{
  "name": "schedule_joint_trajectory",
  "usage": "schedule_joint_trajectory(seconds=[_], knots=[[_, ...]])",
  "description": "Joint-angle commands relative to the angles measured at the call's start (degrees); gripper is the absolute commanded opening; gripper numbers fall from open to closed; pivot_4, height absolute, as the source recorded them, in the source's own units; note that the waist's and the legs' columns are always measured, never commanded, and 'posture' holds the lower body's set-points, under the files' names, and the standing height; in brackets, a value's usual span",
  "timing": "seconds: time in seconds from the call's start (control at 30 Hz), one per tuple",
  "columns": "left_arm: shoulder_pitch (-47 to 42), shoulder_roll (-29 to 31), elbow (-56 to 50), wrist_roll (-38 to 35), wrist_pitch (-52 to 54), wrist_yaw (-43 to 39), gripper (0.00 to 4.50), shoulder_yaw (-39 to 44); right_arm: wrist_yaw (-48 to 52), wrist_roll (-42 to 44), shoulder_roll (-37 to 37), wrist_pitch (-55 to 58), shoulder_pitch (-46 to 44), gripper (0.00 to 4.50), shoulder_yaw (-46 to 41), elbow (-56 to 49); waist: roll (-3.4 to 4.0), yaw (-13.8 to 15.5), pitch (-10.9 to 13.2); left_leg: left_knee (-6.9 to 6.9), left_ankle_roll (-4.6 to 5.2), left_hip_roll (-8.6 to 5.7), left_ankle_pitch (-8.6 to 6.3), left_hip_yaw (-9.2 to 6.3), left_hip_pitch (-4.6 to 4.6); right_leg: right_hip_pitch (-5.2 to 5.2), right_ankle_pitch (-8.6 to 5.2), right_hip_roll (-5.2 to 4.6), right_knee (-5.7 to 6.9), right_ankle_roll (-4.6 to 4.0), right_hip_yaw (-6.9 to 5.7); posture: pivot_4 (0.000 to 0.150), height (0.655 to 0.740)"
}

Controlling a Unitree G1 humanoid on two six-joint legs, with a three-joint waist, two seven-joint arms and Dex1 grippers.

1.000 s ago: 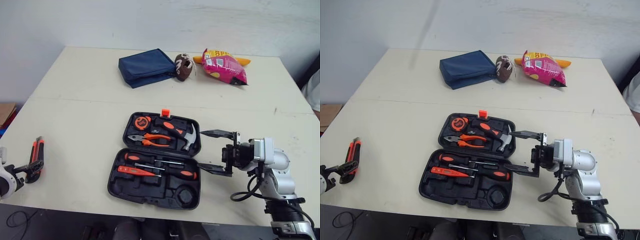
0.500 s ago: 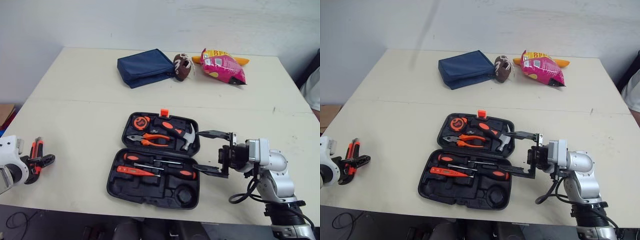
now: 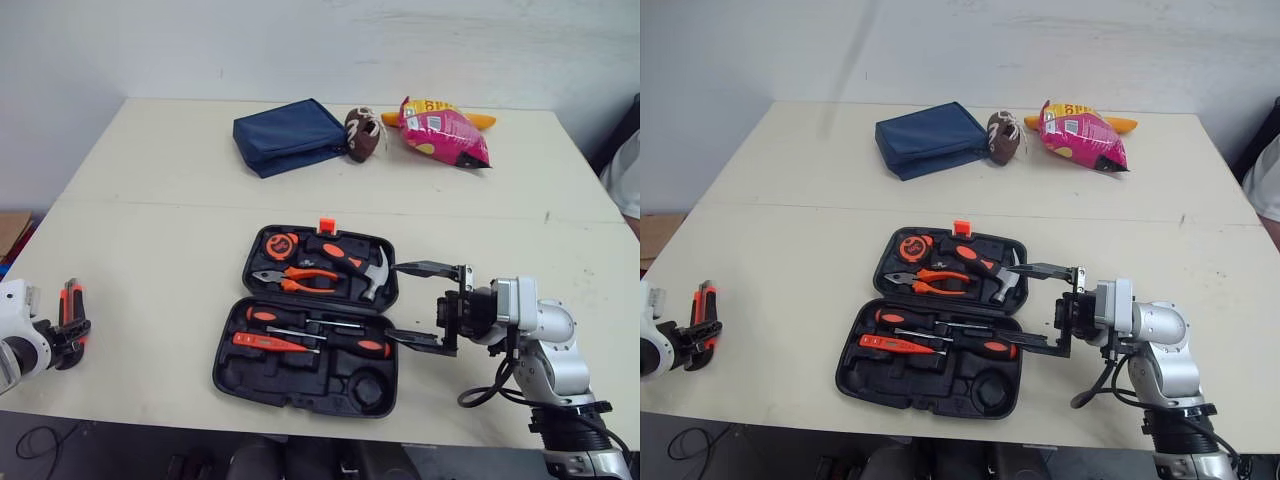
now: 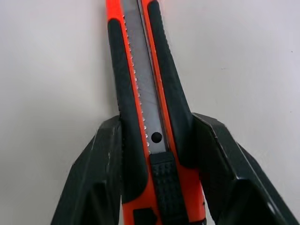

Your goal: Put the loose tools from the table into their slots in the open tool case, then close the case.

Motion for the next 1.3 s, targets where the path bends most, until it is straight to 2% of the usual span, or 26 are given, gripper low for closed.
schedule_joint_trajectory(seconds=[0.03, 0.23, 0.33, 0.4, 0.5, 0.57, 0.63, 0.73, 0.83, 0.97, 1.2, 1.3], knots=[[1.97, -1.16, -0.1, 0.91, -1.86, -1.12, 1.48, 1.09, -0.28, 0.18, -0.59, -0.37, 0.3, 4.5, -0.75, -1.62, 0.01, -0.11, 0.0, -0.01, 0.0, 0.0, 0.0, 0.0, 0.0, 0.0, 0.0, 0.0, 0.0, 0.0, 0.01, 0.15, 0.74], [2.82, -0.31, -5.78, 0.38, -18.51, -9.25, 1.48, 3.04, 0.0, -0.1, -0.72, -0.98, 0.49, 4.5, -1.05, -0.76, -0.4, 0.25, 0.06, 0.01, -0.03, 0.03, 0.03, -0.05, -0.18, -0.17, 0.0, 0.02, 0.02, -0.01, -0.06, 0.15, 0.74], [5.79, 2.28, -11.4, 0.45, -32.66, -21.86, 1.48, 2.2, 0.3, -0.22, -1.1, -1.23, 0.62, 4.5, -1.34, -0.34, -0.56, 0.34, -0.01, 0.0, -0.02, 0.02, 0.01, -0.05, -0.22, -0.14, 0.0, -0.02, -0.07, -0.01, -0.08, 0.15, 0.74], [6.6, 3.0, -13.11, 0.42, -38.25, -26.68, 1.48, 1.85, 0.33, -0.31, -1.37, -1.18, 0.63, 4.5, -1.38, -0.33, -0.53, 0.38, 0.01, -0.01, -0.06, 0.01, -0.01, -0.05, -0.24, -0.11, 0.0, -0.07, -0.21, -0.02, -0.11, 0.15, 0.74], [7.51, 5.78, -16.66, 1.05, -51.34, -39.51, 1.48, -2.45, 0.19, -0.09, -2.49, -0.25, 0.75, 4.5, -1.76, -1.12, -0.45, 0.34, 0.05, -0.08, -0.07, 0.01, -0.03, -0.05, -0.24, -0.07, 0.0, -0.07, -0.35, -0.03, -0.11, 0.15, 0.74], [7.24, 7.26, -19.19, -0.19, -55.82, -46.06, 1.48, -5.71, 0.09, 0.22, -3.28, 0.22, 0.88, 4.5, -1.91, -1.51, -0.41, 0.34, 0.07, -0.13, -0.1, 0.01, -0.03, -0.03, -0.25, -0.06, -0.01, -0.05, -0.46, -0.04, -0.12, 0.15, 0.74], [6.27, 9.05, -20.37, -0.48, -56.12, -48.77, 1.48, -8.74, -0.06, 0.47, -3.91, 0.58, 1.04, 4.5, -2.01, -1.94, -0.37, 0.15, 0.1, -0.14, -0.15, 0.03, -0.05, -0.01, -0.27, -0.06, -0.02, 0.0, -0.51, -0.05, -0.1, 0.15, 0.74], [-0.04, 10.38, -24.59, -3.59, -52.85, -51.23, 1.48, -18.58, -0.06, 1.1, -5.22, 1.51, 2.07, 4.5, -2.72, -2.85, -0.25, 0.26, 0.18, -0.14, -0.12, 0.05, -0.06, -0.01, -0.28, -0.08, -0.02, 0.08, -0.51, -0.04, -0.08, 0.15, 0.74], [-5.25, 11.54, -28.02, 1.25, -53.45, -55.23, 1.48, -31.63, 0.5, 1.5, -6.38, 1.81, 3.81, 4.5, -3.72, -3.47, -0.17, 0.38, 0.22, -0.1, -0.1, 0.04, -0.05, 0.0, -0.27, -0.04, 0.01, 0.12, -0.5, 0.02, -0.02, 0.15, 0.74], [-13.1, 11.4, -27.84, 7.69, -52.91, -56.79, 1.48, -43.17, -0.19, 1.87, -7.6, 2.79, 6.43, 4.5, -5.24, -4.99, -0.16, 0.24, 0.24, -0.04, -0.12, 0.04, -0.03, 0.05, -0.31, -0.04, 0.0, 0.19, -0.52, 0.12, 0.07, 0.15, 0.74], [-21.37, 11.47, -30.3, 12.84, -41.84, -56.11, 1.48, -53.78, -0.74, 3.8, -11.19, 6.49, 13.77, 4.5, -8.16, -11.38, -0.04, 0.27, 0.32, -0.02, -0.14, 0.04, -0.02, 0.06, -0.28, -0.05, -0.09, 0.3, -0.46, 0.28, 0.23, 0.15, 0.74], [-22.64, 12.42, -31.82, 13.28, -38.74, -58.43, 1.48, -56.98, -2.1, 4.67, -12.02, 8.33, 16.27, 4.5, -9.61, -14.14, -0.04, 0.38, 0.32, 0.04, -0.13, 0.0, -0.01, 0.05, -0.3, -0.04, -0.13, 0.31, -0.41, 0.38, 0.33, 0.15, 0.74]])
